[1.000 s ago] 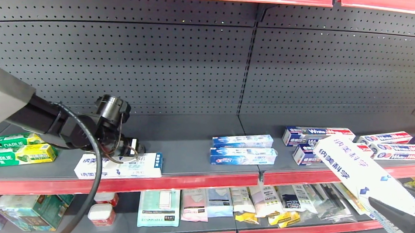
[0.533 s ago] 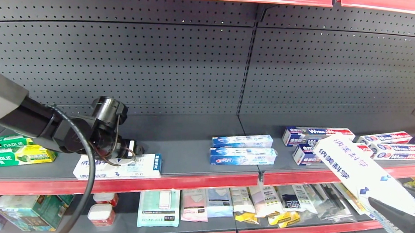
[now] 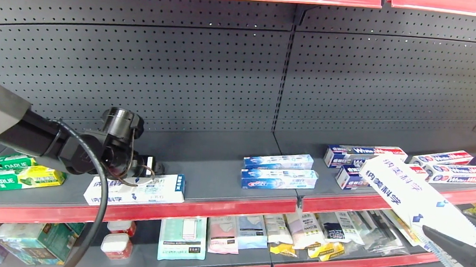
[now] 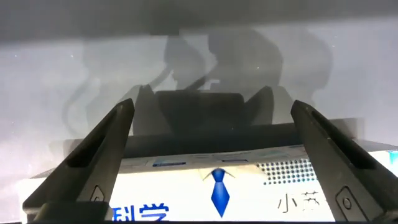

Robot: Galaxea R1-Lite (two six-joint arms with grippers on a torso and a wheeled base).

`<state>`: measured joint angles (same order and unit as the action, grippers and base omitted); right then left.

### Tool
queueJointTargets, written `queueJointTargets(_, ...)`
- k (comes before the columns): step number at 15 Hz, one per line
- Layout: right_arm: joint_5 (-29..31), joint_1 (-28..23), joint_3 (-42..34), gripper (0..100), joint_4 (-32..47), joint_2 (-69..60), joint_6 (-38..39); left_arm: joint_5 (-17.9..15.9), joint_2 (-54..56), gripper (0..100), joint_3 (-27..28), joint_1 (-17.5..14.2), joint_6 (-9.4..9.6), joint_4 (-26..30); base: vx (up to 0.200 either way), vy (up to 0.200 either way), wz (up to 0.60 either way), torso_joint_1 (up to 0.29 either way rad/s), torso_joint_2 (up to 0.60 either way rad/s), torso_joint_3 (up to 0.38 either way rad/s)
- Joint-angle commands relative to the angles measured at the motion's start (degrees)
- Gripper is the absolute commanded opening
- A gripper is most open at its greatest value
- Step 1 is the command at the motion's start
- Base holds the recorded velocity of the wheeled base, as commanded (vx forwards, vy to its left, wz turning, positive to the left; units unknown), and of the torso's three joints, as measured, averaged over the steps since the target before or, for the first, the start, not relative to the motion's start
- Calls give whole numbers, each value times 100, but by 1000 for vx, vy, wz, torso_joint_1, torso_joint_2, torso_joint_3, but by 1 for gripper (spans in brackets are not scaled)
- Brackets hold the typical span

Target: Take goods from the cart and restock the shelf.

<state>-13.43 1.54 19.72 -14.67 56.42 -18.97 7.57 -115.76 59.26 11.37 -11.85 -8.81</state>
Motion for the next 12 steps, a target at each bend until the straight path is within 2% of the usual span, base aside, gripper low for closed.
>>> queueJointTargets(1, -1, 5, -4, 0, -1, 18, -2, -10, 98, 100, 68, -4, -19, -50, 0, 0, 0, 0, 0, 0)
queueJointTargets(6, -1, 5, -12, 0, 8, 106, -2, -19, 687, 100, -20, 5, -28, -50, 0, 0, 0, 0, 0, 0)
queueJointTargets(12, 16, -4, -48, 0, -10, 203, -28, -19, 2251, 100, -1101, 5, -54, -50, 0, 0, 0, 0, 0, 0)
